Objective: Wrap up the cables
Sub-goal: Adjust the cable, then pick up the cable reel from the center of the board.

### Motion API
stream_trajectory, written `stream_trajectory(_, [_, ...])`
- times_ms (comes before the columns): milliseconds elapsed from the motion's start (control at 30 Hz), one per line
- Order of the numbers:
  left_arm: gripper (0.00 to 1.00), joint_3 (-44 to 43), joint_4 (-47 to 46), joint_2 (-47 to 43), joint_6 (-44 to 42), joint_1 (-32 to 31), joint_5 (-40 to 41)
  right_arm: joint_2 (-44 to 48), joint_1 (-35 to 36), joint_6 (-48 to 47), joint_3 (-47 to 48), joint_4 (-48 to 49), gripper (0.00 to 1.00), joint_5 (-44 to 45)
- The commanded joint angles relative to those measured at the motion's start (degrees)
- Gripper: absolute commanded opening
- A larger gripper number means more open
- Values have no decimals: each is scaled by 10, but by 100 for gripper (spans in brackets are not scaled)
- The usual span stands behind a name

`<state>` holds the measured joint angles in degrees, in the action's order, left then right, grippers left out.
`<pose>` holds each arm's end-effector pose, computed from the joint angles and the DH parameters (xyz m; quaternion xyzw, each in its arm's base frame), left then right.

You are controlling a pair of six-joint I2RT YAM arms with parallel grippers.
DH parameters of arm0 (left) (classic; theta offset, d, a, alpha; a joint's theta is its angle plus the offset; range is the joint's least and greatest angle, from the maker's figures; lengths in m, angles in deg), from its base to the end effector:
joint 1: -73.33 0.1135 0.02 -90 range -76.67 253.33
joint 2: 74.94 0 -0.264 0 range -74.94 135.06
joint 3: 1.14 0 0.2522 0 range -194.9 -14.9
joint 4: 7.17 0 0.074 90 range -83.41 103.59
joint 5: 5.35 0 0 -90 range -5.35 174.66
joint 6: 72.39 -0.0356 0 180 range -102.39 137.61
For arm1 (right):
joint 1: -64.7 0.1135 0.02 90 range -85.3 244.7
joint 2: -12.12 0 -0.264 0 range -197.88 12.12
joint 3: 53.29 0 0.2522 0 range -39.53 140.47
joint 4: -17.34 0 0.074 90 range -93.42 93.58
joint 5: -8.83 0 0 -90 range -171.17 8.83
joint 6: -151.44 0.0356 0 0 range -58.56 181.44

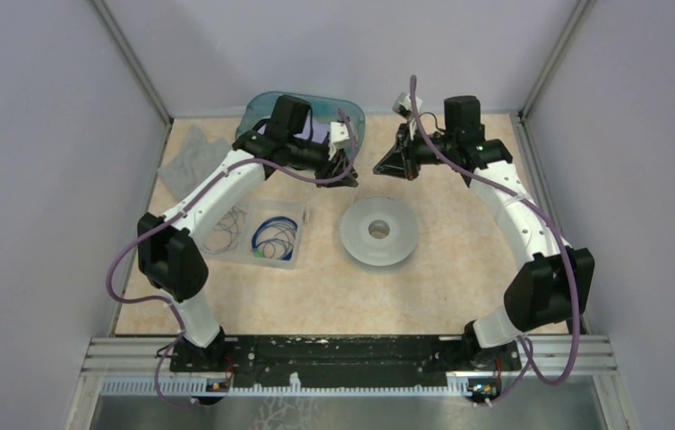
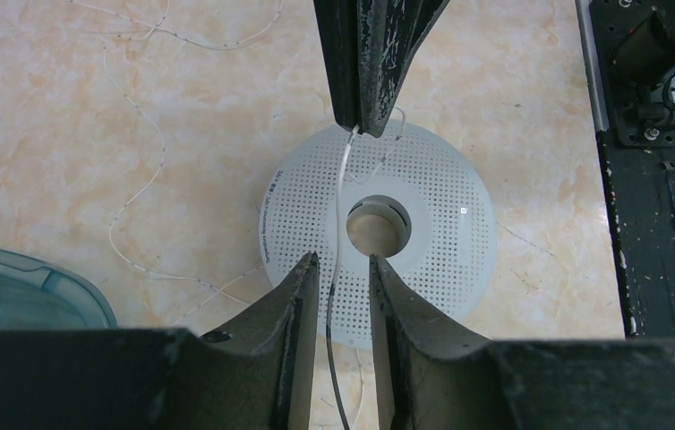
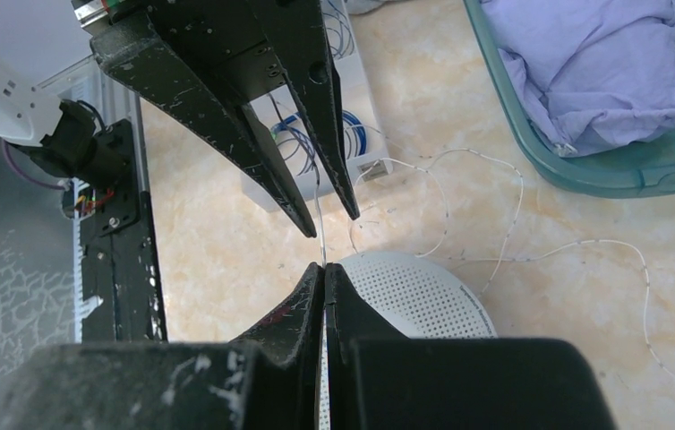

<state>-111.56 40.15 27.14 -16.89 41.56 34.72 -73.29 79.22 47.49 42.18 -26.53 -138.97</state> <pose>0.3258 -0.2338 0.3473 0.5994 0.5858 -0.3715 0.3994 0.3065 0.1105 0.3690 -0.4105 0.6926 0.4284 0.4102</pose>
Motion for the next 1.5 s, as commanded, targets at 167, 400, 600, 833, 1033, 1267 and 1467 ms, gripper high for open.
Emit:
stream_trajectory(167, [28,-11,9,-23,-7,-2,-14,30,4,-26,-9,0,0,10])
stream_trajectory(400, [0,-11,12,-25,-12,-1,-2,31,4,-15,-6,7,0,7])
stream_trajectory(600, [0,-10,9,-48,2,10,51,37,3,11,-5,15,23,111])
stream_trajectory(833, [0,19,-44,-98,60,88,93,72,-6,-46,-66,8,80,168])
stream_trajectory(1033, [0,6,-82,-89,165,173,103,101,41,-95,-150,8,84,198])
stream_trajectory(1267, [0,-14,-92,-66,219,206,73,70,134,-118,-191,-2,86,264])
stream_trajectory(1467, [0,-4,-117,-66,232,206,62,26,184,-109,-191,-20,87,318])
